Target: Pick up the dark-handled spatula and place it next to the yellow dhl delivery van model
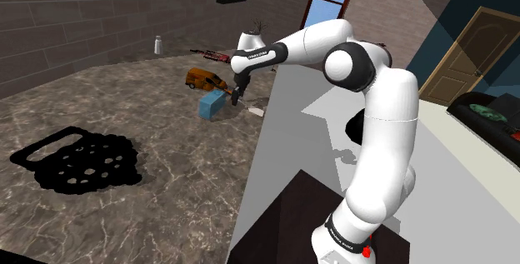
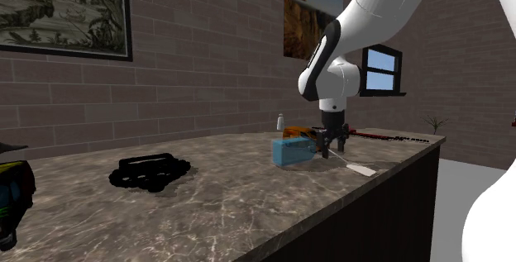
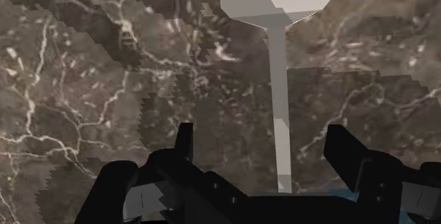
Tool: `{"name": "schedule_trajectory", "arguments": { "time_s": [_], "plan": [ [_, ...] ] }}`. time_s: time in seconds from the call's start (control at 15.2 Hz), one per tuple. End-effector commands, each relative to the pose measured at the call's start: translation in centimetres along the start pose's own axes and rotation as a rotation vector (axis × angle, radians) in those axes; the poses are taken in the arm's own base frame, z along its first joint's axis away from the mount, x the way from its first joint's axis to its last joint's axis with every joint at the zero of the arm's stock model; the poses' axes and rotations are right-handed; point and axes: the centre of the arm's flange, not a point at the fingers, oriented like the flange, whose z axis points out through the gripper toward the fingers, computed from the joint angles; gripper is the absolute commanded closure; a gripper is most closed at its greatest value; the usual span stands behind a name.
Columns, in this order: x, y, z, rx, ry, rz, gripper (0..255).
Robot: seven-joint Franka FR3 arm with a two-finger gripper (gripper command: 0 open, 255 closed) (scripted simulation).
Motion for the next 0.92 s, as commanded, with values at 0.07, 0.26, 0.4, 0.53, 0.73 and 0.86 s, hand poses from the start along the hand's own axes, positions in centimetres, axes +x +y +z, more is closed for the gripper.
{"name": "schedule_trajectory", "arguments": {
  "time_s": [0.07,0.26,0.4,0.53,0.73,0.86],
  "plan": [
    [0.0,-0.3,0.0,0.0,0.0,0.0,0],
    [0.0,-0.3,-3.9,0.0,0.0,0.0,0],
    [0.0,-0.3,-5.0,0.0,0.0,0.0,0],
    [0.0,-0.3,-5.0,0.0,0.0,0.0,0],
    [0.0,-0.3,-5.0,0.0,0.0,0.0,0],
    [0.0,-0.3,-5.0,0.0,0.0,0.0,0]
  ]
}}
